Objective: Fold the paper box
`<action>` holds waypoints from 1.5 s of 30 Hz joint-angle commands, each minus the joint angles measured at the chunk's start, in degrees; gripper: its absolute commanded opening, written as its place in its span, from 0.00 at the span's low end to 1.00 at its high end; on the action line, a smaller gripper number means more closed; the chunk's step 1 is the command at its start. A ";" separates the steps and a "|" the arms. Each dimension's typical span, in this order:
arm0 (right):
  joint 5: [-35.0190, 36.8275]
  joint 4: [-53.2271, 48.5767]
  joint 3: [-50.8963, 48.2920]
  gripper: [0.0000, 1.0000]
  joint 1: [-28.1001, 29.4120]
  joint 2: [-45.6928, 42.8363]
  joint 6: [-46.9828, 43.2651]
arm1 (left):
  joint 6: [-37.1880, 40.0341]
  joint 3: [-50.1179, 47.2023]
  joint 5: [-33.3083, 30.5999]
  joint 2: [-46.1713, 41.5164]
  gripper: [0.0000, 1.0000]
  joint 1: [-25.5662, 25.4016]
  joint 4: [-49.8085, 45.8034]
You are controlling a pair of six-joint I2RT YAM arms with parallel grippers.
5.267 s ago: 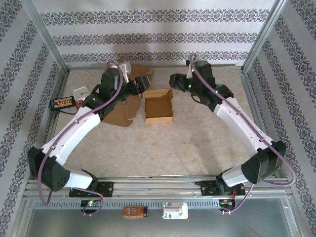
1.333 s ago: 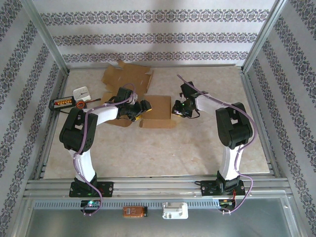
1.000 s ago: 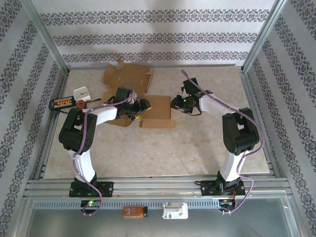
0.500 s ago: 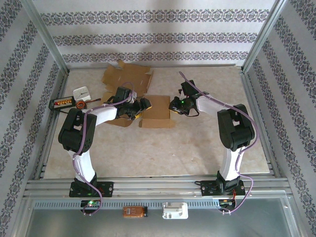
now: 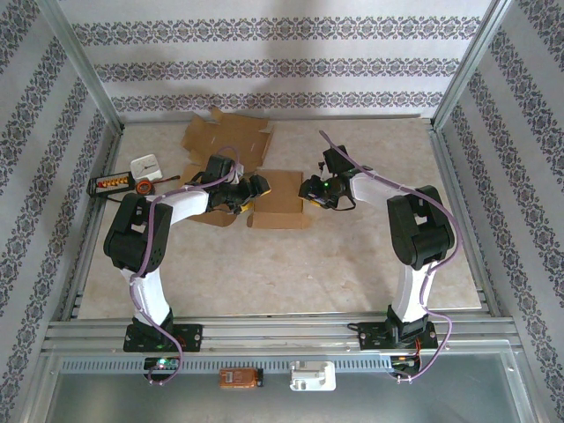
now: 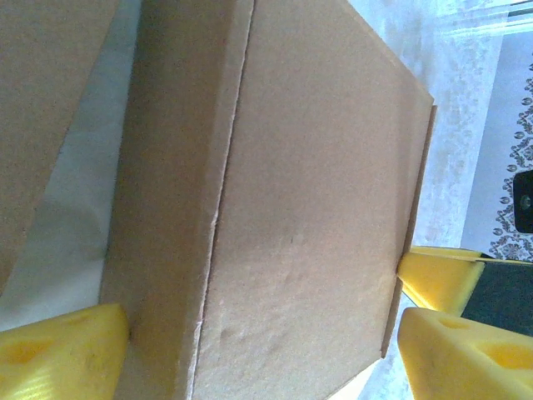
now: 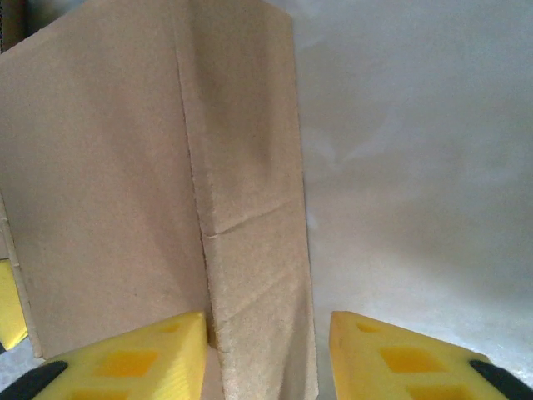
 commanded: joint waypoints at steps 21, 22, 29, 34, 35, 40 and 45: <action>-5.41 2.61 -5.22 0.07 -2.56 0.81 -2.26 | -1.22 -1.52 5.31 0.03 0.86 1.31 7.71; -5.54 2.62 -5.52 0.07 -2.72 0.81 -2.37 | -1.21 -1.53 5.21 0.13 0.86 1.30 7.86; -4.98 3.35 -7.07 0.05 -3.91 0.55 -3.23 | -1.79 -2.06 5.92 1.24 0.87 1.14 9.56; -4.48 4.34 -7.86 0.03 -5.13 1.31 -3.56 | -1.95 -2.09 5.55 1.98 0.87 1.08 9.64; -4.48 4.38 -8.01 0.03 -5.25 1.47 -3.69 | -1.89 -2.11 5.46 2.09 0.87 1.05 9.64; -4.57 4.78 -9.13 0.03 -6.12 1.91 -4.22 | -0.67 -2.09 4.26 2.18 0.87 1.06 8.29; -4.93 5.35 -9.62 0.02 -6.34 1.85 -4.36 | -1.03 -0.63 6.15 3.64 0.87 0.06 10.20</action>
